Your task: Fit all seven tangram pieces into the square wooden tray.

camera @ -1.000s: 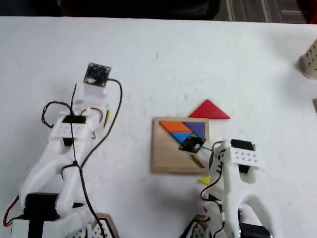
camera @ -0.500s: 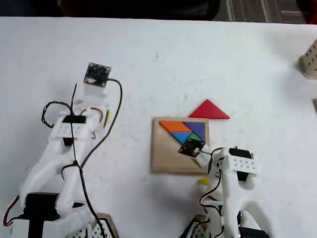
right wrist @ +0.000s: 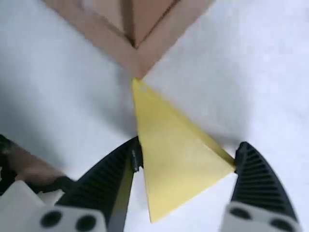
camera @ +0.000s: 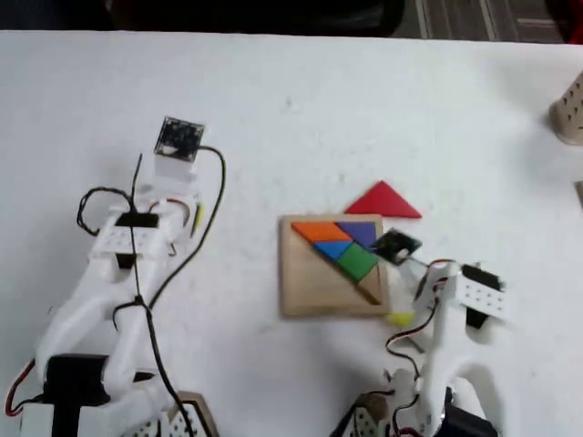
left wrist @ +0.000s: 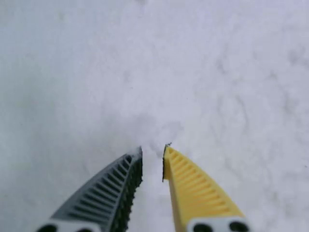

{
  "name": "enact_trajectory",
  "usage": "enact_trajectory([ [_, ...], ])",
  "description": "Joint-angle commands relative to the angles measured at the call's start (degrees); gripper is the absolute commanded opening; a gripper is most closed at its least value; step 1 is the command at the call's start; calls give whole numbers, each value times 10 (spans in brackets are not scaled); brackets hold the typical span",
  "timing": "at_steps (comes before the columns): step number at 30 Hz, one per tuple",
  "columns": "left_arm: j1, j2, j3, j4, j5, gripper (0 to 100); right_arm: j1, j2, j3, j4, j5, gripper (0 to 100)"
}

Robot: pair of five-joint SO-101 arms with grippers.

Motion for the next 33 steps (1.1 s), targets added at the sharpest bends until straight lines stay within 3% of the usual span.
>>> enact_trajectory([
  [1, 10, -8, -5, -12, -6, 110, 36, -3, -50, -6, -7, 244],
  [7, 10, -8, -5, -12, -6, 110, 48, -7, -64, 0, -7, 241],
  [11, 10, -8, -5, -12, -6, 110, 46, -7, -110, 58, -26, 241],
  [15, 9, -8, -5, -12, -6, 110, 5, -2, -185, 132, -122, 243],
  [21, 1, -8, -6, -13, -4, 110, -137, -4, -198, 150, -295, 244],
  [27, -7, -8, -6, -16, -2, 110, -268, -1, -204, 90, -481, 244],
  [33, -7, -8, -6, -16, -2, 110, -333, 0, -203, 20, -636, 244],
])
